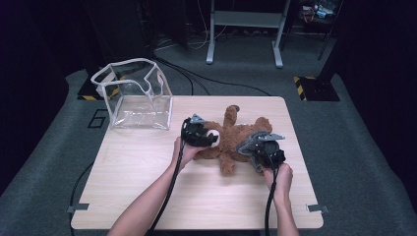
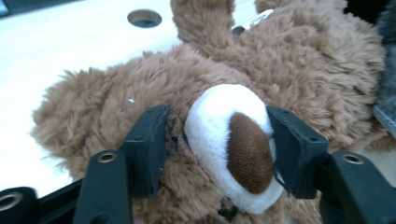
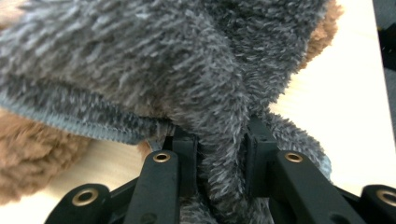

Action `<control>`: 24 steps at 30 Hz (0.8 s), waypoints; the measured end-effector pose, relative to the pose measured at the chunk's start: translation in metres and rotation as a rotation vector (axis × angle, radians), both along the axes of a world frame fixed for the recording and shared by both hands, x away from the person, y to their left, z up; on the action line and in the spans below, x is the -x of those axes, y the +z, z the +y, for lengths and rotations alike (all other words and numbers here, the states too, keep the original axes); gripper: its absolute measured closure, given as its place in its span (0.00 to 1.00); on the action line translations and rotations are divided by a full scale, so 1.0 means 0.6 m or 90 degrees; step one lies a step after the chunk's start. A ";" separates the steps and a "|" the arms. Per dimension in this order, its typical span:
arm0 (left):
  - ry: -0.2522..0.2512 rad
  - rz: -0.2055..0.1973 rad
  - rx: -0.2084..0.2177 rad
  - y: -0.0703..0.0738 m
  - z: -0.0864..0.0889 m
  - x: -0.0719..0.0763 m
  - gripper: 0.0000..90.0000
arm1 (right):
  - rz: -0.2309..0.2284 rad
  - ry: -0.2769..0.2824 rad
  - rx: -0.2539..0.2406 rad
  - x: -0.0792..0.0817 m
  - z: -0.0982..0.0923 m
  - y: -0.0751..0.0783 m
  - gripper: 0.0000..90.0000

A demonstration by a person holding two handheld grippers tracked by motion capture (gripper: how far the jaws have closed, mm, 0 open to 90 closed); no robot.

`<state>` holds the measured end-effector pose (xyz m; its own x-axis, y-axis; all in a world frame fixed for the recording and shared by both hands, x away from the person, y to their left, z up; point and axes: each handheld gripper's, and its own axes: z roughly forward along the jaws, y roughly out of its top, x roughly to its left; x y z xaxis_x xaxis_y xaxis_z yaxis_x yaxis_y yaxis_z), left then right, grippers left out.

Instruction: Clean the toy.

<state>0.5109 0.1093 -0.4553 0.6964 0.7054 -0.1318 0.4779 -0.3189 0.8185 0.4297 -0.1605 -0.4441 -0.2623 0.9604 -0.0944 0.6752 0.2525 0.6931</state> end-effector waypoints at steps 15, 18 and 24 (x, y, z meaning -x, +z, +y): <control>0.010 -0.111 -0.081 -0.013 -0.009 0.069 0.28 | 0.032 -0.027 -0.034 -0.022 -0.014 0.000 0.79; 0.019 -0.113 -0.086 -0.022 -0.012 0.065 0.28 | 0.037 -0.034 -0.042 -0.029 -0.016 -0.001 0.79; 0.031 -0.105 -0.116 -0.026 -0.017 0.055 0.42 | 0.023 -0.035 -0.036 -0.027 -0.016 0.005 0.79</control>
<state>0.4779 0.0991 -0.4711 0.6625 0.7404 0.1133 0.3607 -0.4479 0.8181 0.4457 -0.1699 -0.4409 -0.2111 0.9770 -0.0313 0.7113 0.1755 0.6806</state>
